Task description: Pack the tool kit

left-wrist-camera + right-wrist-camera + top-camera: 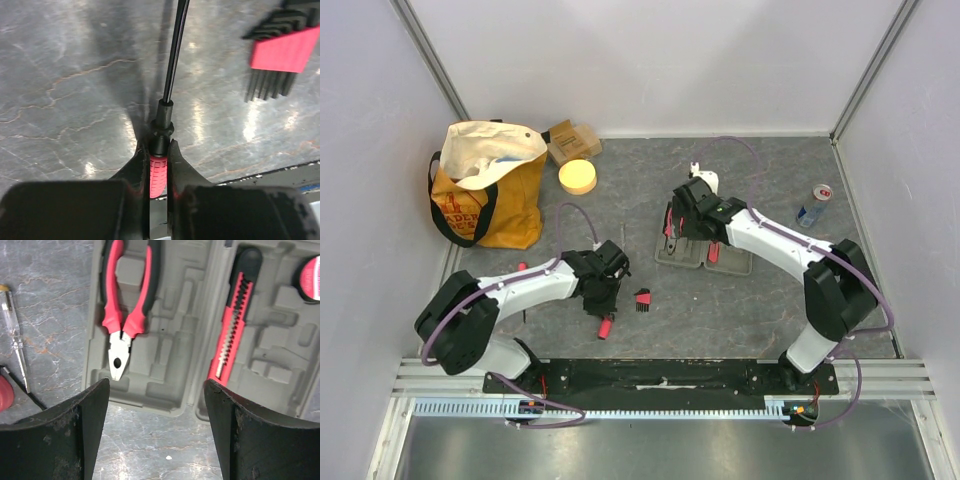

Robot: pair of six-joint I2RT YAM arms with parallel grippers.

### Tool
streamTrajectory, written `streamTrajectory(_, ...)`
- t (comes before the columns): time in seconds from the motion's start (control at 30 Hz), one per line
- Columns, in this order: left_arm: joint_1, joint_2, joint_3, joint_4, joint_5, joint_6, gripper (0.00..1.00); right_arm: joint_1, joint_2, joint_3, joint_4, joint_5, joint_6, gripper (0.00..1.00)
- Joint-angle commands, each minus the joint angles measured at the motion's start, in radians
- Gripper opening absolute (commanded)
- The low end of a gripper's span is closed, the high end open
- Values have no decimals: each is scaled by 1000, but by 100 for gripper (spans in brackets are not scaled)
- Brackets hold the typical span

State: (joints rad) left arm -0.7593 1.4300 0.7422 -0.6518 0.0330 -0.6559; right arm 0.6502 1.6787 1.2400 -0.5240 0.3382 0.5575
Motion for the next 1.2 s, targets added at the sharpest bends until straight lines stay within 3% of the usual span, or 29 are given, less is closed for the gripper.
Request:
streamTrajectory(0.0,-58,3,109,17,-5,22,2,-43,-82,-30,24,22,1,83)
streamTrajectory(0.33,-91,55,428,60,19,102,2,-145,-197,-88,24,21,-21,83)
streamTrajectory(0.73,-78,579,1003,53,53,24,2,-253,-292,-148,9,-4,-25,83)
streamTrajectory(0.93,-77,740,1138,49,91,38,2,-280,-313,-171,4,-5,-30,83)
streamTrajectory(1.17,-63,800,1149,30,36,-2,2,-304,-327,-182,-1,-14,-36,83)
